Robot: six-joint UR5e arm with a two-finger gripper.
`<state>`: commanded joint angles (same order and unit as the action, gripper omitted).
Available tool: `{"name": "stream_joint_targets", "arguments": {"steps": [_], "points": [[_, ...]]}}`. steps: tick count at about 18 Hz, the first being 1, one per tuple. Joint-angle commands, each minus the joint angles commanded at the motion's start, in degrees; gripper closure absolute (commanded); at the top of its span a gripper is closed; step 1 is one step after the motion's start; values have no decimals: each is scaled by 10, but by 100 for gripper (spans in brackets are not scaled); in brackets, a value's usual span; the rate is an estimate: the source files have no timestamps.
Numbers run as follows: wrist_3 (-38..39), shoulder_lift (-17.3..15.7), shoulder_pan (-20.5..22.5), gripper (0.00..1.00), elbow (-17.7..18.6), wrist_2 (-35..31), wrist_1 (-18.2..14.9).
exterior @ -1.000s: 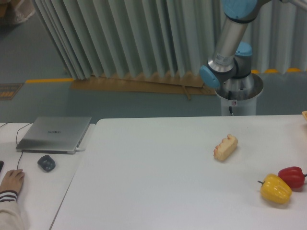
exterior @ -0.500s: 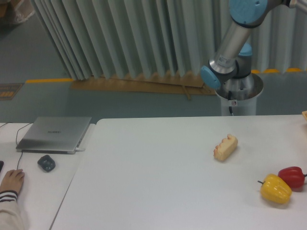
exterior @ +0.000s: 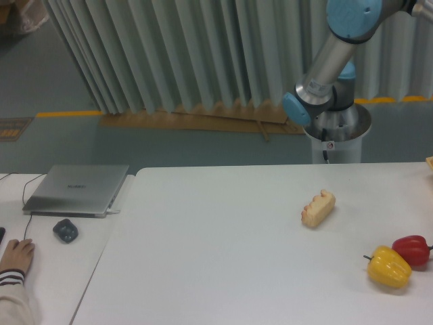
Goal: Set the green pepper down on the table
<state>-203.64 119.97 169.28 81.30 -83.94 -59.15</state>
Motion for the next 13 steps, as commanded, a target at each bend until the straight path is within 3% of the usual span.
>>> {"name": "stream_joint_targets", "arguments": {"steps": [13], "points": [[-22, 4, 3, 0, 8, 11, -1]]}}
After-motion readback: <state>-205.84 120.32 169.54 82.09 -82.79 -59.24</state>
